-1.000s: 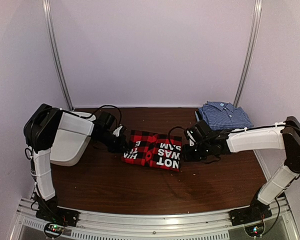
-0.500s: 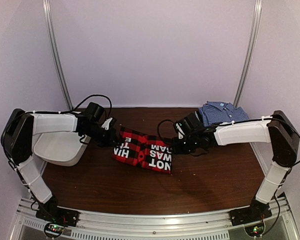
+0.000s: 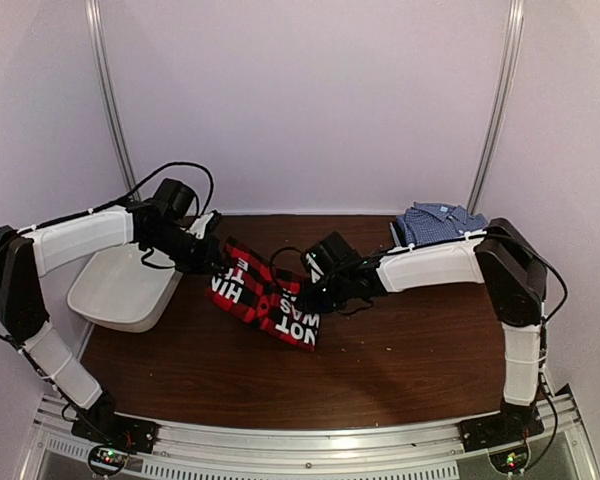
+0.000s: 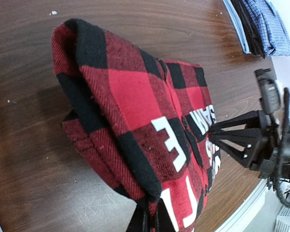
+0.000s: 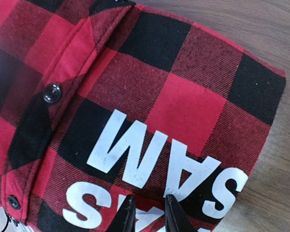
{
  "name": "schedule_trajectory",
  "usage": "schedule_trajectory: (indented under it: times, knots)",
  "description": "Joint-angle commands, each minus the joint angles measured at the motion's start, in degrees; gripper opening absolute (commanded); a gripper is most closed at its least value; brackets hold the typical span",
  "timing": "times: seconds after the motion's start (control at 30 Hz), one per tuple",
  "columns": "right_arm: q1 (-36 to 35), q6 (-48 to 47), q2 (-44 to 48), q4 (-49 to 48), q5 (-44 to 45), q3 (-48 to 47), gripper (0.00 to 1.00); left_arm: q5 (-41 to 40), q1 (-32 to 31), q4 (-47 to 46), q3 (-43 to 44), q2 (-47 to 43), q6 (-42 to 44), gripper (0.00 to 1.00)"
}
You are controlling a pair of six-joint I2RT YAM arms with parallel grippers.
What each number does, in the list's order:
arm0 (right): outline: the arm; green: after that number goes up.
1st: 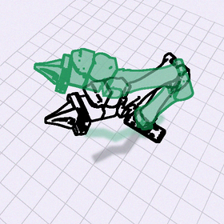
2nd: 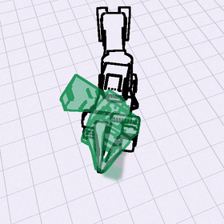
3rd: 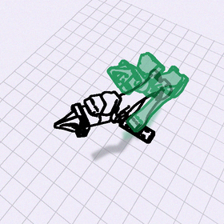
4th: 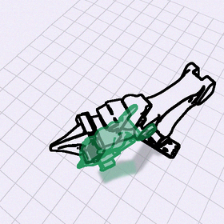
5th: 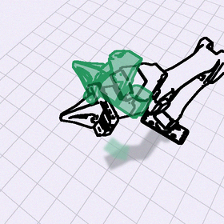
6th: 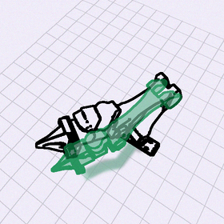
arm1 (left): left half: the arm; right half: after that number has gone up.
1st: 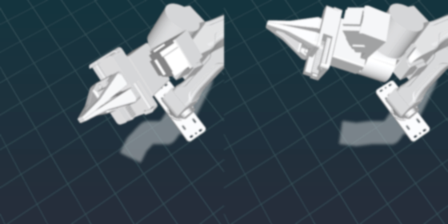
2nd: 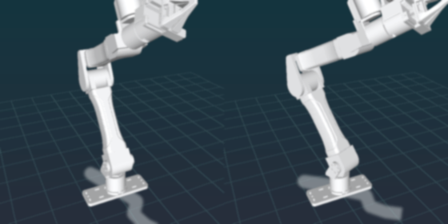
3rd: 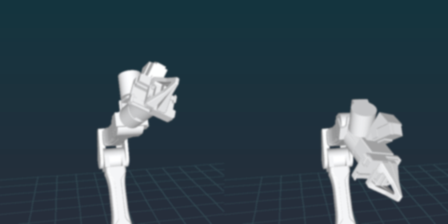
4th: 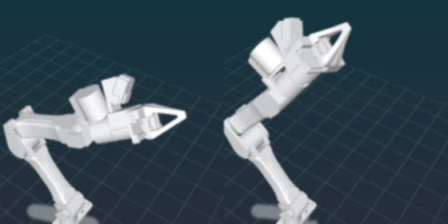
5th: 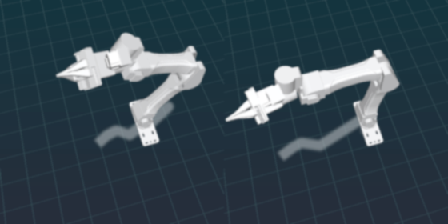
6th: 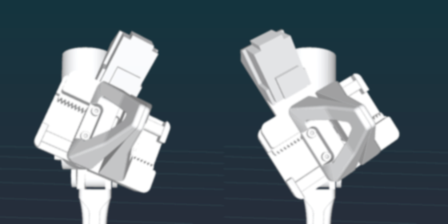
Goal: Fold and stack the long sleeve shirts
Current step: Turn over the square folded shirt at the center of the board.
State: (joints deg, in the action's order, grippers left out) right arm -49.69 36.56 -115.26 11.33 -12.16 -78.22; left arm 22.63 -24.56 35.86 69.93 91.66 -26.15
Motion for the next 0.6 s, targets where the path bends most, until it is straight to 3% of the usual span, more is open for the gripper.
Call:
schedule_trajectory:
  times: [0.0,0.23,0.57]
  knots:
    - [-0.8,1.7,-3.8,-0.4,-2.8,-5.0,0.22,-0.3,0.6,2.6,6.4,-1.3,2.5,0.00]
    - [-0.8,5.2,-12.0,-5.1,-7.8,-15.2,0.23,2.5,-0.4,3.7,15.9,1.7,1.9,0.00]
    - [-0.9,12.1,-22.0,-16.4,-16.8,-27.5,0.24,3.6,-8.7,4.5,30.2,12.3,-1.3,0.00]
